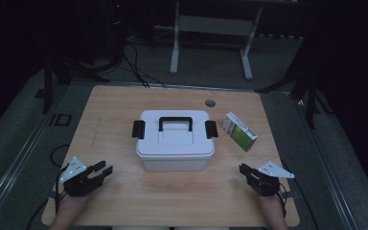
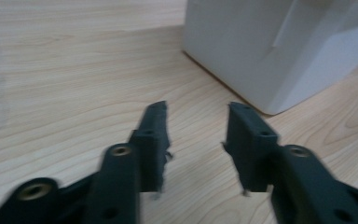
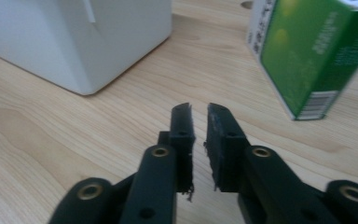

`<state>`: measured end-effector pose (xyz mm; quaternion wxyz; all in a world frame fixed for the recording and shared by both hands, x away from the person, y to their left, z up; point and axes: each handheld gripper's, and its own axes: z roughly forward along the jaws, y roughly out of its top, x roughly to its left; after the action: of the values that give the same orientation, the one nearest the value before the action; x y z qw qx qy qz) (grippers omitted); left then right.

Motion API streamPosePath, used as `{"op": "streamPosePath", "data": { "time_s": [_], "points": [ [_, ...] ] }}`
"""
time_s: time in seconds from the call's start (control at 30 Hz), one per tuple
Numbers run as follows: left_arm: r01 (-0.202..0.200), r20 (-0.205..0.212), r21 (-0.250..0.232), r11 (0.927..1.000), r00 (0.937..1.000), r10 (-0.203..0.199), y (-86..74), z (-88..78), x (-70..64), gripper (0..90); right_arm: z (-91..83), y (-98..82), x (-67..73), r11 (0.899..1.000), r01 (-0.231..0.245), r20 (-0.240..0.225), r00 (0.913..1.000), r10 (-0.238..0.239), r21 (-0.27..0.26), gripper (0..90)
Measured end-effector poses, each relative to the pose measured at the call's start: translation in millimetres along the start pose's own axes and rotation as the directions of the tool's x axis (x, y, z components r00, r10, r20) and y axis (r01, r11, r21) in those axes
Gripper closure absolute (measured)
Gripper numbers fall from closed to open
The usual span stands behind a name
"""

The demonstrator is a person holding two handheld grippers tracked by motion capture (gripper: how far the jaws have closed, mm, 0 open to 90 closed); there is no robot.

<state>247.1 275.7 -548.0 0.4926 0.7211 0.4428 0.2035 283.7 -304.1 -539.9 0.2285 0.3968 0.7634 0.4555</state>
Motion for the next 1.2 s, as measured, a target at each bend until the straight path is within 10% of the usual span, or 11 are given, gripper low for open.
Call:
{"op": "streamPosePath", "data": {
  "time_s": [0.43,1.2],
  "points": [
    [-0.053,0.087,0.090,0.9946,0.9952,0.045,26.5,40.6,-12.9,85.6,36.5,23.6,12.7,0.998,0.057,-0.057,0.9968,-0.056,0.021,89.7],
    [-0.070,0.145,0.042,0.9967,0.9875,0.063,59.1,98.0,-5.2,90.0,89.5,62.8,19.3,0.998,0.030,-0.060,0.9977,-0.033,-0.052,89.8]
  ]
}}
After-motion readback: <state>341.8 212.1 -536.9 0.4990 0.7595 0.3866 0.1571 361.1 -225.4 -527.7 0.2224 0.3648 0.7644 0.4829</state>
